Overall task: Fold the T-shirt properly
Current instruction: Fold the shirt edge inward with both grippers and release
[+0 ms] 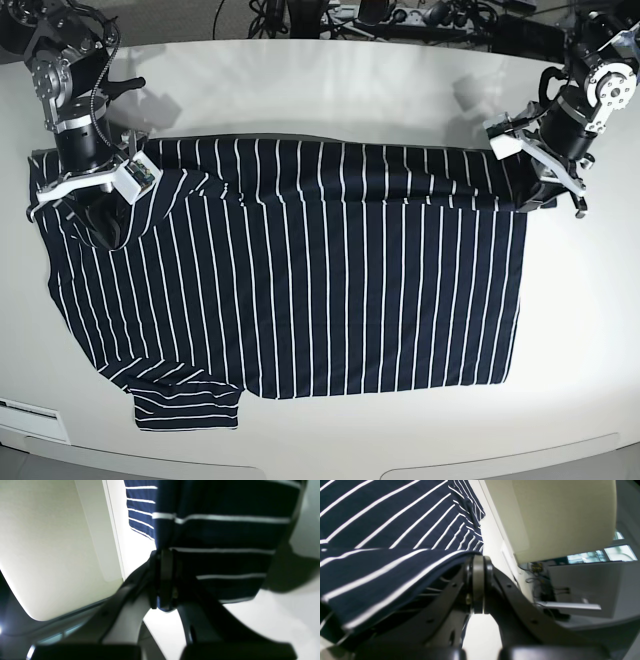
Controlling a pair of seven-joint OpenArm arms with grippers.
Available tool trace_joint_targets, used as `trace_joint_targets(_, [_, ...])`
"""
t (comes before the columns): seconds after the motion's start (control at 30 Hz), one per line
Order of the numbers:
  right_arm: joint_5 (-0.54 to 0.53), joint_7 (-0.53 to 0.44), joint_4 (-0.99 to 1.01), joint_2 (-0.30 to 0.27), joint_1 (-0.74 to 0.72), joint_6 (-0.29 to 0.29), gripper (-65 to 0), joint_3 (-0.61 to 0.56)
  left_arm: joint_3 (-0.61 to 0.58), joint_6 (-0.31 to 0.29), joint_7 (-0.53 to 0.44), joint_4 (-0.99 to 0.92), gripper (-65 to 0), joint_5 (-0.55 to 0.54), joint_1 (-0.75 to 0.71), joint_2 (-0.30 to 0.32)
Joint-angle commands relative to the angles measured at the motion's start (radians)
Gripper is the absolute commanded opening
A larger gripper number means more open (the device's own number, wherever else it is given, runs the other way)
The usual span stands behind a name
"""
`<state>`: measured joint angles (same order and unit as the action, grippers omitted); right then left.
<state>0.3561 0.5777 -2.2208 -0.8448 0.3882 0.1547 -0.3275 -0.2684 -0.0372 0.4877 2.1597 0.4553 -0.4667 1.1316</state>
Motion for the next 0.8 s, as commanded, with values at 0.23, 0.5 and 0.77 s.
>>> trace_joint_targets(0.23, [-0.126,-0.064,0.118,-0.015,-0.151,-0.048,-65.0,0.01,0.009,-0.004,-0.121,-0.124,-65.0,-0.079,0.129,-0.083])
trace_joint_targets(0.5, [-0.203,-0.071,0.213,-0.014,-0.278,-0.051,-65.0,0.01,0.008,-0.127,-0.204,-0.264,-65.0,-0.207,0.281,-0.161])
trace_joint_targets(0.77, [-0.312,-0.113,0.302,0.056,-0.384,-0.079,-52.1,0.01,0.007,-0.143,-0.266,-0.388,-41.1,-0.314,0.433,-0.261])
